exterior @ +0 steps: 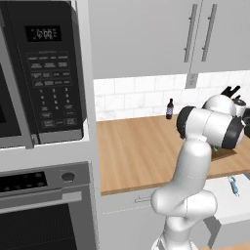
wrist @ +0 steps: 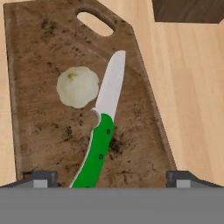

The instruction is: Place the appropriate cutting tool for cutting the garlic skin on the cutting board.

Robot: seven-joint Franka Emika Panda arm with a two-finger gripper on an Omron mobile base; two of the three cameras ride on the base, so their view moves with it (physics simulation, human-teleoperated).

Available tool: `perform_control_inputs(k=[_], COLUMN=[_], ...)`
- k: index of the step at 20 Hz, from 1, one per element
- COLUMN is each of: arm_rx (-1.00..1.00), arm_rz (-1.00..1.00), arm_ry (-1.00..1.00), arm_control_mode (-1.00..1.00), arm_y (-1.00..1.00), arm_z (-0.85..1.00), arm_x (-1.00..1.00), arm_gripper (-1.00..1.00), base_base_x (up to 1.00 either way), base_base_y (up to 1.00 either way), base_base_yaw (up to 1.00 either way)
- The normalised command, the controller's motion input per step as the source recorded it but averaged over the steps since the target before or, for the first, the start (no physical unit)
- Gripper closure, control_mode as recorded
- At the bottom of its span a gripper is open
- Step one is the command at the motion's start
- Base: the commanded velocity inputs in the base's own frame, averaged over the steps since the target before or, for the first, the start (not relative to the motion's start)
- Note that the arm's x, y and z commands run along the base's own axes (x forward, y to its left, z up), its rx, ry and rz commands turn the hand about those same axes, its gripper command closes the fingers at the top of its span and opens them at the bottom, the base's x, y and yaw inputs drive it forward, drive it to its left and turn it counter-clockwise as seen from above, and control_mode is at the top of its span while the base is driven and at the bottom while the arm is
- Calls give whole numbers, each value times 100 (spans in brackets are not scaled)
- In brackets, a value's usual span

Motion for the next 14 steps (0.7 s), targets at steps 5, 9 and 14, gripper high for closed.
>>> perform_control_inputs(k=[5,9,14], arm_rx=[-3,-3,0], arm_rz=[0,1,4], arm_ry=[12,12,15], arm_control_mode=[-100,-100,-100], arm_y=[0,0,0], arm_z=[28,29,27], arm_x=[0,-2,-3], arm_gripper=[-100,-100,-100], base_base_x=[0,0,0], base_base_y=[0,0,0], base_base_yaw=[0,0,0])
